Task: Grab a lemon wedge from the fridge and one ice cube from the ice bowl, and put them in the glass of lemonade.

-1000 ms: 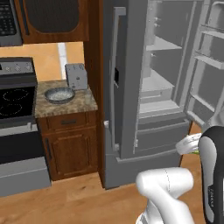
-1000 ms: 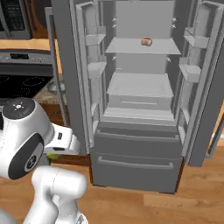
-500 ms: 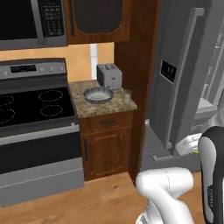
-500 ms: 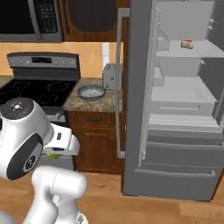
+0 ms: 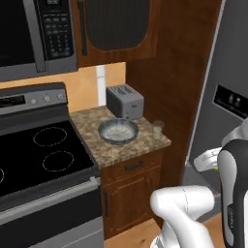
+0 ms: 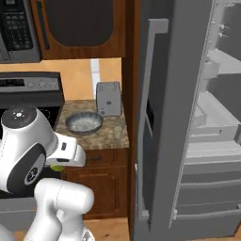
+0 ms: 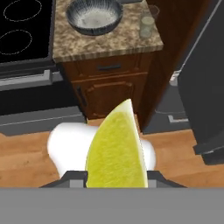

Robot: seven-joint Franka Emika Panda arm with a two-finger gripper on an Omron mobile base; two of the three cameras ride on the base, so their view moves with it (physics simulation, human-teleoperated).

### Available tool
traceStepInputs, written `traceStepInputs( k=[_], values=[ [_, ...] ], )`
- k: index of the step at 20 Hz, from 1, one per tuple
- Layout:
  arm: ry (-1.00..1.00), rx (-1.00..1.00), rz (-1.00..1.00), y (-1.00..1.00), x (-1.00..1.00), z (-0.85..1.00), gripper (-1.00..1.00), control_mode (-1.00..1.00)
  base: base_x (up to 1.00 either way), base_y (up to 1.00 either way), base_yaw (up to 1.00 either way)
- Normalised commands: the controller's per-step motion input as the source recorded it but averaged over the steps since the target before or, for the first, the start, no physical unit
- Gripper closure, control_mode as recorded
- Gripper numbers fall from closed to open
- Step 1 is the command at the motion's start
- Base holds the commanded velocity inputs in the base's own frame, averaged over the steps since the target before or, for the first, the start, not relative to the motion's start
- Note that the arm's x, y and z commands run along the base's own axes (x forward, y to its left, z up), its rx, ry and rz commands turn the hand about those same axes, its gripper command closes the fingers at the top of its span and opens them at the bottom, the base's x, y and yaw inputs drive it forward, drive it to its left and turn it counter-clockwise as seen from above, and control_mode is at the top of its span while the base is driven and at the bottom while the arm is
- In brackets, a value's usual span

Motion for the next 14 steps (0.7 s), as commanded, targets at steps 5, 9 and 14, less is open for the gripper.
traceStepInputs(
  k=[5, 9, 14],
  values=[
    [0.0, 0.0, 0.0, 0.0, 0.0, 0.0, 1.0, 1.0, 0.91, 0.54, -0.35],
    [0.0, 0.0, 0.0, 0.0, 0.0, 0.0, 1.0, 1.0, 0.63, 0.67, -0.36],
    [0.0, 0.0, 0.0, 0.0, 0.0, 0.0, 1.0, 1.0, 0.37, 0.61, -0.36]
  ],
)
